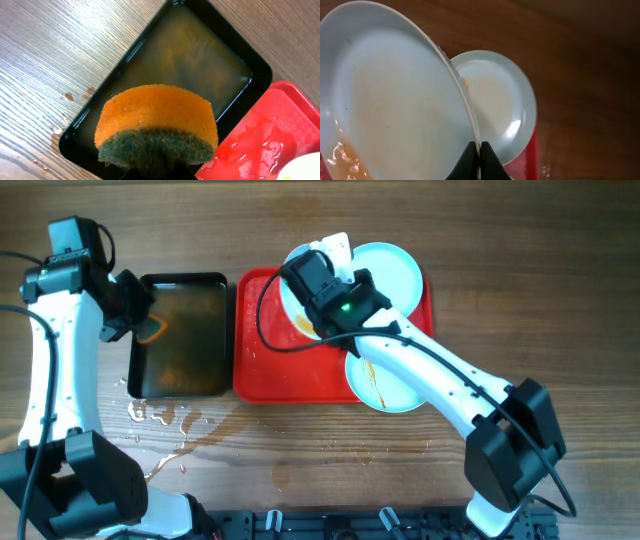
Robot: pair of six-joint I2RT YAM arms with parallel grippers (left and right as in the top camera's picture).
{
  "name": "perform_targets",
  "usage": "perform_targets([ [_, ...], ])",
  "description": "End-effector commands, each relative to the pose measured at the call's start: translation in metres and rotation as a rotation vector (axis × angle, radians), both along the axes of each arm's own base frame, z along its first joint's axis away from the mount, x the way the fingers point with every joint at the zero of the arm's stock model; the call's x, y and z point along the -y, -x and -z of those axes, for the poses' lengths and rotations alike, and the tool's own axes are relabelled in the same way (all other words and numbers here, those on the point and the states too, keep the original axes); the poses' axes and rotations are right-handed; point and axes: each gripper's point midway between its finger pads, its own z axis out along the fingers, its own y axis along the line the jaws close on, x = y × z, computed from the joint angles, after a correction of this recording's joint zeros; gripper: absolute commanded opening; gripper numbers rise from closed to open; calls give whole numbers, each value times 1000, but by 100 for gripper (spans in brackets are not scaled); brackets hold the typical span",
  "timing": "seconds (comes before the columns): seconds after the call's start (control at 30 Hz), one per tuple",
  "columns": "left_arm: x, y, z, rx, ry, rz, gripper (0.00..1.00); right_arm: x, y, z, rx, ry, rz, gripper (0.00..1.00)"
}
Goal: Clean dirty plates on tray and stack at the side
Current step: 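Lift the cleaned plate with right gripper, return sponge leftward, then place the plate with right gripper on table right of tray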
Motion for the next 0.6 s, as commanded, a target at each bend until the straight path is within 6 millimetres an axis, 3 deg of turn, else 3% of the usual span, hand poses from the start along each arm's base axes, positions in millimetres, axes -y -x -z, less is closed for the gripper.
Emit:
perform_targets([
  [0.0,7,-5,2,-2,-6,13,4,12,-1,-47,174,185,59,4],
  [0.1,9,-7,1,4,-7,19,4,-1,8,-50,191,197,32,4],
  [0.27,9,-8,1,5,-7,19,4,-9,25,-83,359,300,95,4],
  [0.47,10,-8,1,6,-4,21,4,-15,27,-79,355,242,91,4],
  [0.57,20,-12,1,14,-5,49,4,-8,30,-85,359,167,122,4],
])
